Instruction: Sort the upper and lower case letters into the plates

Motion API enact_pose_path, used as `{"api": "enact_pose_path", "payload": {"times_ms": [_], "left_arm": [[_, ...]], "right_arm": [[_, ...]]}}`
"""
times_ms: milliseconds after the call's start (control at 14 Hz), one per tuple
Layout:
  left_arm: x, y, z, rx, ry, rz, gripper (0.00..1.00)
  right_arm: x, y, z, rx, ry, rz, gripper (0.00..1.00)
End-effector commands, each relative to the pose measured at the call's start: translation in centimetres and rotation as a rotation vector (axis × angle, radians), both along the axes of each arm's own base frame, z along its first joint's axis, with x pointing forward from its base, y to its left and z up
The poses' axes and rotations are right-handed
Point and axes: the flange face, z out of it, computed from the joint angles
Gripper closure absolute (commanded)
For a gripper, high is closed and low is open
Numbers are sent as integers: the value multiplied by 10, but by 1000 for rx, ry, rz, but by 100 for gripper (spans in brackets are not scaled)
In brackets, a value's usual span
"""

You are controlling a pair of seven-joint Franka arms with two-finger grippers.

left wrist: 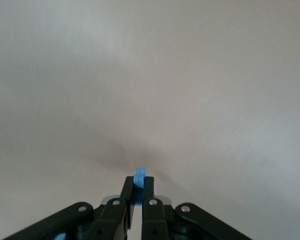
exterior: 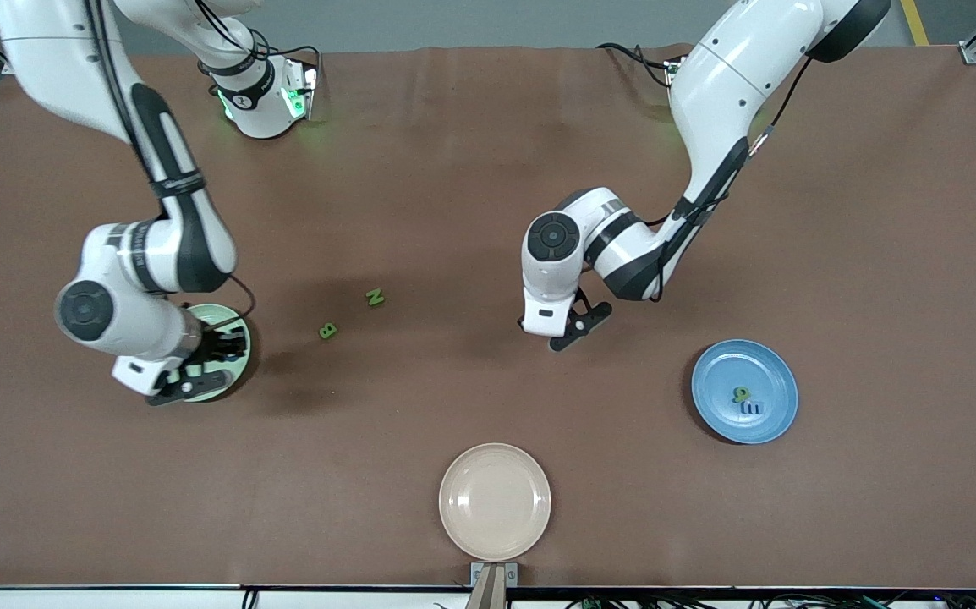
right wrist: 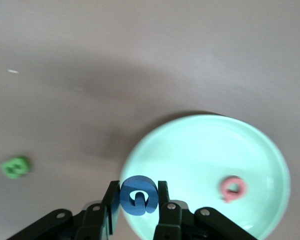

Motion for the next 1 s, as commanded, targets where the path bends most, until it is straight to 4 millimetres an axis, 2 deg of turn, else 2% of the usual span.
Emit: {"api": "enact_pose_path", "payload": {"times_ms": [0, 143, 214, 285, 428, 570, 713, 784, 855, 926], "left_arm": [[37, 36, 49, 56, -33, -16, 100], [62, 81, 81, 84, -35, -76, 100], [73, 108, 97, 106, -19, -117, 100], [80, 131, 105, 121, 4, -174, 100], [97, 183, 107, 139, 48, -252, 100], [108, 232, 101, 158, 117, -290, 100], [115, 261, 91, 153, 140, -285, 100], [117, 269, 80, 152, 153, -285, 100], [120, 279, 71, 154, 163, -286, 100], [125, 298, 64, 148, 167, -281, 100]], "right_arm": [[-2, -30, -15, -26, -14, -5, 79], [-2, -54, -42, -31, -18, -42, 79], [-1, -60, -55, -33, -27, -51, 79], [-1, -68, -64, -35, -32, -64, 79], [-1, -80, -78, -36, -35, -88, 78], [-2, -83, -90, -34, -32, -101, 76], [-3, -80, -92, -34, -26, -98, 73], [-2, -77, -88, -33, -28, -94, 67], [-1, -75, -85, -32, -29, -94, 54], [-1, -74, -80, -31, -25, -91, 17]]}}
